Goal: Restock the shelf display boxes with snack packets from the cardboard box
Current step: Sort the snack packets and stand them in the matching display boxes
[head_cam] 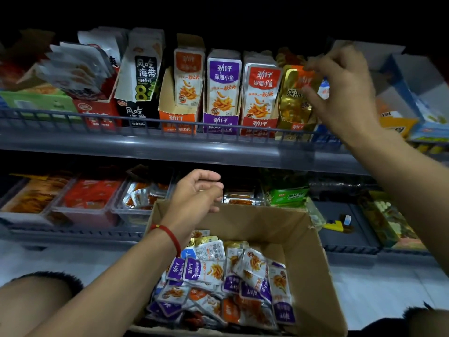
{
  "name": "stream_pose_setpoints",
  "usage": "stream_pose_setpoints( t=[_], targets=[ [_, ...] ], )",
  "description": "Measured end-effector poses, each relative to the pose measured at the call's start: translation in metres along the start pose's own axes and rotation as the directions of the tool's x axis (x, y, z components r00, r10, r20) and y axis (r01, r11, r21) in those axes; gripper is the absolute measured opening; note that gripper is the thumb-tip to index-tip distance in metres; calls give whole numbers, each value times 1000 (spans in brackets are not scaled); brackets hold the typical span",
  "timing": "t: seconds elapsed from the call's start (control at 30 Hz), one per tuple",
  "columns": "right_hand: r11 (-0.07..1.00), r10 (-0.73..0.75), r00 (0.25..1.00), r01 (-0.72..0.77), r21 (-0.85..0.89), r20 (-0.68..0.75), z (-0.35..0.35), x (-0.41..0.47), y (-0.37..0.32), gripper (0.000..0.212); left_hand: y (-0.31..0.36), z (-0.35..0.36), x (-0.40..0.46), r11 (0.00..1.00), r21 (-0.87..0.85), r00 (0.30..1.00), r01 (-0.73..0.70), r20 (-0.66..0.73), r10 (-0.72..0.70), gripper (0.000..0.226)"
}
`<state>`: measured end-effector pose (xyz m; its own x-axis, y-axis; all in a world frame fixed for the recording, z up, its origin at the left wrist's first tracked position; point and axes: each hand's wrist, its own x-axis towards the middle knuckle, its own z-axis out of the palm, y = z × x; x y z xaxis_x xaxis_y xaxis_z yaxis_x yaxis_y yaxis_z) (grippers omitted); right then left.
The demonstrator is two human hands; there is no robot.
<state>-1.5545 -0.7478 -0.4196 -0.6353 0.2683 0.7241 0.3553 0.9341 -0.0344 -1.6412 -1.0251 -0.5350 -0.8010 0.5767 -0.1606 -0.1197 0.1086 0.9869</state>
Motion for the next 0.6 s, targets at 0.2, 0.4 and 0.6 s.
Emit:
stream_pose_setpoints(
  t=[0.2,0.4,0.6],
  targets=[
    [984,-80,991,61,170,110,9,-74,-35,20,-28,14,1,963,266,990,52,112,-85,16],
    [964,-119,871,-14,267,476,32,-147,-50,18,-94,17,16,714,700,950,13,214,-228,13],
    [958,-190,779,15,286,597,39,-165,-54,19,-132,-10,27,157,985,965,65,-22,-260,35]
  ],
)
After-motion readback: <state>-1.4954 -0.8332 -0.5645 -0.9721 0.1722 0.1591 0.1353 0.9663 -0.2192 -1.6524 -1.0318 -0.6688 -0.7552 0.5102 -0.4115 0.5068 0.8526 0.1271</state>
